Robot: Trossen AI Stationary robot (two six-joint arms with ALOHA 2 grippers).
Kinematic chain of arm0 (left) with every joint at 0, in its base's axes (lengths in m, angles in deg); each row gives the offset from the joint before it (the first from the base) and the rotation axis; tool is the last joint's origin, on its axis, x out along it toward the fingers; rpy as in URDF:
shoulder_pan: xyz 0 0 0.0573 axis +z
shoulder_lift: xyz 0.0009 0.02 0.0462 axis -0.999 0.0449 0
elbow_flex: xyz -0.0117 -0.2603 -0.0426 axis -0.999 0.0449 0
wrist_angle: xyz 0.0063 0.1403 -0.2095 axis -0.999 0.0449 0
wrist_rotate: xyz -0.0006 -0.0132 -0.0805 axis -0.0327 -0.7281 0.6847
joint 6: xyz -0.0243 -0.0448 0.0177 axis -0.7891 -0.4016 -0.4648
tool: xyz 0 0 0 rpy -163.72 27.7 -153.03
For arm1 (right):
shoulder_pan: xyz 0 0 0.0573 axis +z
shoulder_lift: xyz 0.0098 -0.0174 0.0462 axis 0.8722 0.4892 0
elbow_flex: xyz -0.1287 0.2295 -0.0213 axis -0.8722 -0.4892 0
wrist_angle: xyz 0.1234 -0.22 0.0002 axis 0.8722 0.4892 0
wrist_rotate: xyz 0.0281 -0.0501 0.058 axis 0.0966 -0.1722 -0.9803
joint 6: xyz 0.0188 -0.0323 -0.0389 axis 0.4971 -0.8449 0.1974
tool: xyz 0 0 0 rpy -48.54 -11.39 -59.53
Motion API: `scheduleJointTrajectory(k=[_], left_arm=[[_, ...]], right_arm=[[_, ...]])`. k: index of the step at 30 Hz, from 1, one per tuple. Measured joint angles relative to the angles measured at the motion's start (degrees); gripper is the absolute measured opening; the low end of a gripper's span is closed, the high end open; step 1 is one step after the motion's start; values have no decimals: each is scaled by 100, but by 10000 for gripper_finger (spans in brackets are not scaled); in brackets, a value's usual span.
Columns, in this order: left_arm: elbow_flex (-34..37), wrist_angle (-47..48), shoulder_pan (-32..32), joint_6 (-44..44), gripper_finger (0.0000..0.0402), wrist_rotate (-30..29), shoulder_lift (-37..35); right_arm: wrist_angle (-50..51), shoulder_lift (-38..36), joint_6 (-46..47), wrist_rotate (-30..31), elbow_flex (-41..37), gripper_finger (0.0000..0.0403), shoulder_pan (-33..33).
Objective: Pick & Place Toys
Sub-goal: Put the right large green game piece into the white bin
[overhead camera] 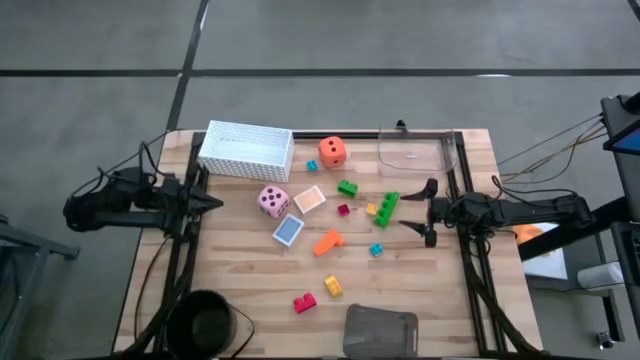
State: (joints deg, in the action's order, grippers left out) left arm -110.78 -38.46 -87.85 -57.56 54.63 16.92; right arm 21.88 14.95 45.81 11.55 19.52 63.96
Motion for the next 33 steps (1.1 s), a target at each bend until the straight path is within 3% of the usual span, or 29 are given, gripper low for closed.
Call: scheduleJointTrajectory(k=[6,10,14,19,23,27,33], left_arm=[[48,-214,2,-396,9,-144,405],[307,-330,2,-413,9,-790,867],[627,-439,2,-544,9,-1364,1354],[926,-917,4,-856,9,-1596,1898],[944,-1029,5,-1601,9,-1958,2190],[940,-1038,5,-1938,9,-1958,2317],[940,-1021,2,-1945,9,-1393,2514]], right_arm=[[-914,20,856,26,0,336,-2],[-1412,40,823,234,4,336,-2],[-1448,50,854,365,4,336,-4],[-1432,157,987,345,4,336,-6],[-1436,262,1031,380,4,336,-7],[-1434,375,1049,496,4,336,-7],[-1430,714,1020,455,4,336,-7]])
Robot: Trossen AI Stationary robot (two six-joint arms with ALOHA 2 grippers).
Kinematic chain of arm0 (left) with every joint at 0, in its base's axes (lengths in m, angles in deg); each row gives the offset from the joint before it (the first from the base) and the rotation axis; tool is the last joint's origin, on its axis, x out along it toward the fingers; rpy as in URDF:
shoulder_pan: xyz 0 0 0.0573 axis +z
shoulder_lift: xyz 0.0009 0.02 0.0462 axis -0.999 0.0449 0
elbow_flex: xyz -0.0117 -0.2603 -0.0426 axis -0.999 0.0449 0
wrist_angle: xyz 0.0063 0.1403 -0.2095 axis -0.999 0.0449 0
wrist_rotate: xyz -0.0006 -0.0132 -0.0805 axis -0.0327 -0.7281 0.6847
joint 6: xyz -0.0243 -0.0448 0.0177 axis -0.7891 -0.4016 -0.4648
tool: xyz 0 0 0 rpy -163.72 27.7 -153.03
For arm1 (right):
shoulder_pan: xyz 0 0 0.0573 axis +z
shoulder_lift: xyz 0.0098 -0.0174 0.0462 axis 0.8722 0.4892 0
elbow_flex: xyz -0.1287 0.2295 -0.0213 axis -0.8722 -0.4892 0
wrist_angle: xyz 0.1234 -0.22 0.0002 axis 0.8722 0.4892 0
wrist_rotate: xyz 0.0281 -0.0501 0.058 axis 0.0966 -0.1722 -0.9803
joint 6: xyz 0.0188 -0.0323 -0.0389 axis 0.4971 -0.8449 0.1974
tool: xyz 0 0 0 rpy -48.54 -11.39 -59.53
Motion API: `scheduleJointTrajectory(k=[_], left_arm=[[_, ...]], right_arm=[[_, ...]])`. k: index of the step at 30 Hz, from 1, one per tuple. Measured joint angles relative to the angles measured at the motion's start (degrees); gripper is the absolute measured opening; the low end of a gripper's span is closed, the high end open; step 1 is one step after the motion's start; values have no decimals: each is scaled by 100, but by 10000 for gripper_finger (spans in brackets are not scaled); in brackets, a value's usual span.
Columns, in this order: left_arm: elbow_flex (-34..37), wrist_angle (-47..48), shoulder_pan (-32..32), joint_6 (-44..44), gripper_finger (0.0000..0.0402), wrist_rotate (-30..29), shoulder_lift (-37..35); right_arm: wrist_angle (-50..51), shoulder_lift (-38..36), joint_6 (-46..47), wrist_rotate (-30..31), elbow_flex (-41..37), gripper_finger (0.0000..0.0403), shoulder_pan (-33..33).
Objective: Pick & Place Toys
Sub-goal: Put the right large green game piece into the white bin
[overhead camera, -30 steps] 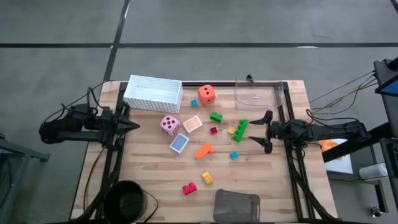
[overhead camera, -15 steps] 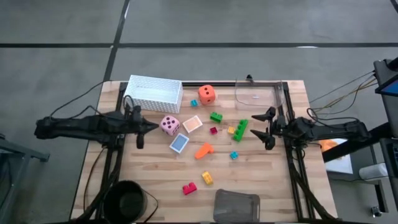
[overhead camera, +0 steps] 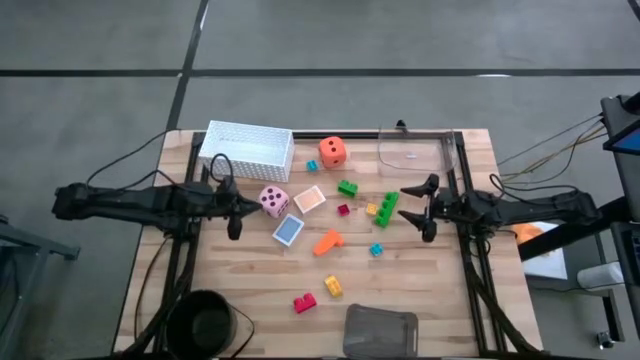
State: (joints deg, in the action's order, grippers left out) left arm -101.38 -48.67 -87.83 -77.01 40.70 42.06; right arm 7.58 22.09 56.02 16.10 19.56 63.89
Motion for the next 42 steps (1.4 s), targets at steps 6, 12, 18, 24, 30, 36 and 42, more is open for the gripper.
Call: scheduleJointTrajectory(k=[6,12,18,24,30,36,42], left_arm=[[0,-54,0,36,10,-36,200],[0,-399,0,689,57,-127,431],[0,-880,0,1294,174,-208,672],[-2,-1345,0,1658,265,-502,766],[-2,-1403,0,1665,288,-535,787],[-2,-1406,0,1665,289,-535,797],[-2,-1365,0,1659,289,-535,801]], right_arm=[[67,498,-7,13,232,336,-1],[1244,1303,157,28,1054,336,-2],[2186,2493,105,120,1934,337,-11],[3036,3812,-131,321,2728,337,-122],[3596,5048,-9,295,3580,337,-148],[5175,6160,-406,186,4604,337,-147],[6091,6585,-1313,-374,5120,337,-142]])
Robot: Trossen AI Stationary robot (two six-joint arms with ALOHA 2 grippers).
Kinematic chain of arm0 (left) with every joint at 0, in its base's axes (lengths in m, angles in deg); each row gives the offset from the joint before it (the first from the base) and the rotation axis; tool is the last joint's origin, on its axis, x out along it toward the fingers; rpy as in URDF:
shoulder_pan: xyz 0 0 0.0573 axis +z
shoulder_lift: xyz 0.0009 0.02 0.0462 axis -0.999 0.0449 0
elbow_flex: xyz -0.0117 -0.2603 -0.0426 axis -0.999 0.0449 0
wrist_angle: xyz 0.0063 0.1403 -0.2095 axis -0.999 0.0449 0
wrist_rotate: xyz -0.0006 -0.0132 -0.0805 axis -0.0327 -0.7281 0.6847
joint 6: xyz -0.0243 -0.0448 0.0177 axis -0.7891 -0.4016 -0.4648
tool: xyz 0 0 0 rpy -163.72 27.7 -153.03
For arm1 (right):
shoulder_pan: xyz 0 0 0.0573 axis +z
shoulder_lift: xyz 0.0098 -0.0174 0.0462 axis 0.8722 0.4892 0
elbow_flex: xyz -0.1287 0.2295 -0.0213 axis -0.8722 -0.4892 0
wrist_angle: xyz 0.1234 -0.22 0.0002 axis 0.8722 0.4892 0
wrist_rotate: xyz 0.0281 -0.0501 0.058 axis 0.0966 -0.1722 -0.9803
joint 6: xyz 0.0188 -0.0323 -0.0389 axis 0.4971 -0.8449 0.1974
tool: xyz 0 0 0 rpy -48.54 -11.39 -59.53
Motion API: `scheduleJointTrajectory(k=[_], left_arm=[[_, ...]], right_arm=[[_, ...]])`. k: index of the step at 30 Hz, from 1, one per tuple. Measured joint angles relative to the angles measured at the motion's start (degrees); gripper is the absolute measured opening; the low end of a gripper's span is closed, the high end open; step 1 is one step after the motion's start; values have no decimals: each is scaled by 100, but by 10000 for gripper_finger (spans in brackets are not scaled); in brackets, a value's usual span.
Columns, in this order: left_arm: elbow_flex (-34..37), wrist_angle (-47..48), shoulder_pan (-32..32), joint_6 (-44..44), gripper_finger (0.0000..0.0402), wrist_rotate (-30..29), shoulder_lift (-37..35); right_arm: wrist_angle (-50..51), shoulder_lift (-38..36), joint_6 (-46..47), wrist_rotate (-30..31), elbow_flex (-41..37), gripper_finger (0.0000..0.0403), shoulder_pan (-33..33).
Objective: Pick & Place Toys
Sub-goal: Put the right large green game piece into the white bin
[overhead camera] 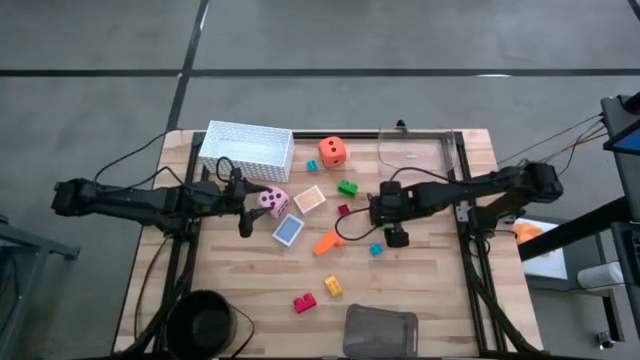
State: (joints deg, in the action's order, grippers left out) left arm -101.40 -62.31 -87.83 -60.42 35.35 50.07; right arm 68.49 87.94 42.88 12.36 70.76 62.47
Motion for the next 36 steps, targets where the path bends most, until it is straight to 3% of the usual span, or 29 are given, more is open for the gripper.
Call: scheduleJointTrajectory(k=[6,24,32,36], left_arm=[[101,-13,-4,-9,289,2,-4],[470,-716,-2,-12,289,2,-7],[472,-712,-2,-12,289,2,-7],[472,-710,0,-7,289,4,-7]], right_arm=[[199,8,-924,-185,-10,337,-46],[166,849,-2175,-183,-36,336,-1067],[15,1447,-2335,-190,-6,336,-1171],[35,1559,-2296,-205,-10,308,-1167]])
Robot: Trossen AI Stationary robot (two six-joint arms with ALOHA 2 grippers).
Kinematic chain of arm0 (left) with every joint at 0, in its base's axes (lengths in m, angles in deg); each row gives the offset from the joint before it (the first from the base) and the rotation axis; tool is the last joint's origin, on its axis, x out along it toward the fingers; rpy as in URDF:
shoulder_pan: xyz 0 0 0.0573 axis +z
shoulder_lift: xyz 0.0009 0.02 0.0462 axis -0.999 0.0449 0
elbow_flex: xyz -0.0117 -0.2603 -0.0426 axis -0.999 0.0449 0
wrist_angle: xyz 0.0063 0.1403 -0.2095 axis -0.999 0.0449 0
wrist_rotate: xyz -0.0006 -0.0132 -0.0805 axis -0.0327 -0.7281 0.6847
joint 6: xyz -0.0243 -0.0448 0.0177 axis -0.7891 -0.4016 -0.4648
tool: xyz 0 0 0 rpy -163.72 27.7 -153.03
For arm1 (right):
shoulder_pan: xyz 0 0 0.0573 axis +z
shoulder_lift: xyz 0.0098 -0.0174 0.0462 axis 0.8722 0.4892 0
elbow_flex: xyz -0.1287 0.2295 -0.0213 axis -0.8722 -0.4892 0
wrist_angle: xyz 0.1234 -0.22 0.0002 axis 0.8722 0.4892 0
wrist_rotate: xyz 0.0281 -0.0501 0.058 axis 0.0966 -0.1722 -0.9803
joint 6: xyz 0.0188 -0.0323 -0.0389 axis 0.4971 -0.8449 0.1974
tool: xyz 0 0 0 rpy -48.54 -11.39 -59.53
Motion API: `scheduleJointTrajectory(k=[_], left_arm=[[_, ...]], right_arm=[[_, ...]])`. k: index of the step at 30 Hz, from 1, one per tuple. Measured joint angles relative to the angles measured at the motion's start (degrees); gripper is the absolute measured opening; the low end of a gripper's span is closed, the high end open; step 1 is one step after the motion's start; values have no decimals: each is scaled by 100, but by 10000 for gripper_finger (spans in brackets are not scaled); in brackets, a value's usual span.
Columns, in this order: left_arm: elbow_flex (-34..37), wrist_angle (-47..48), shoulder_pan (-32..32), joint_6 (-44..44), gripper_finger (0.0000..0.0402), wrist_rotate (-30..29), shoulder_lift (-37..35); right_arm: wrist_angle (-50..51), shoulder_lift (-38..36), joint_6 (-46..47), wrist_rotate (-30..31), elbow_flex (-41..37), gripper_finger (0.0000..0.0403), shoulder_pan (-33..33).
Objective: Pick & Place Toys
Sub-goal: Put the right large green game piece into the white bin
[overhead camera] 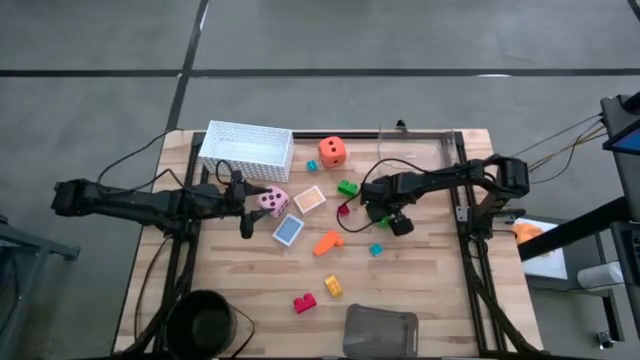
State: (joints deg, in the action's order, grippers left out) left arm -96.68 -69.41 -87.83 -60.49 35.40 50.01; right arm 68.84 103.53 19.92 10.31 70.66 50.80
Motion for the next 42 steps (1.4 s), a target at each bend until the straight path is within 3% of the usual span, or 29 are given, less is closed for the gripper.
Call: scheduleJointTrajectory(k=[10,15,27,32,39,42], left_arm=[[0,1,0,14,289,0,0],[1,-9,0,43,289,0,0],[2,-9,0,59,289,0,0],[2,-107,0,168,289,0,1],[363,-1112,0,256,289,2,0],[642,-1712,0,353,289,1,0]], right_arm=[[16,-390,202,-107,-16,104,-7],[252,-454,320,-226,-38,29,-4],[582,-868,557,-373,-42,19,0],[248,-1382,680,-873,-42,18,0],[-1997,-2288,1135,-2412,-638,18,-2],[-3364,-2568,1452,-2708,-1104,18,-2]])
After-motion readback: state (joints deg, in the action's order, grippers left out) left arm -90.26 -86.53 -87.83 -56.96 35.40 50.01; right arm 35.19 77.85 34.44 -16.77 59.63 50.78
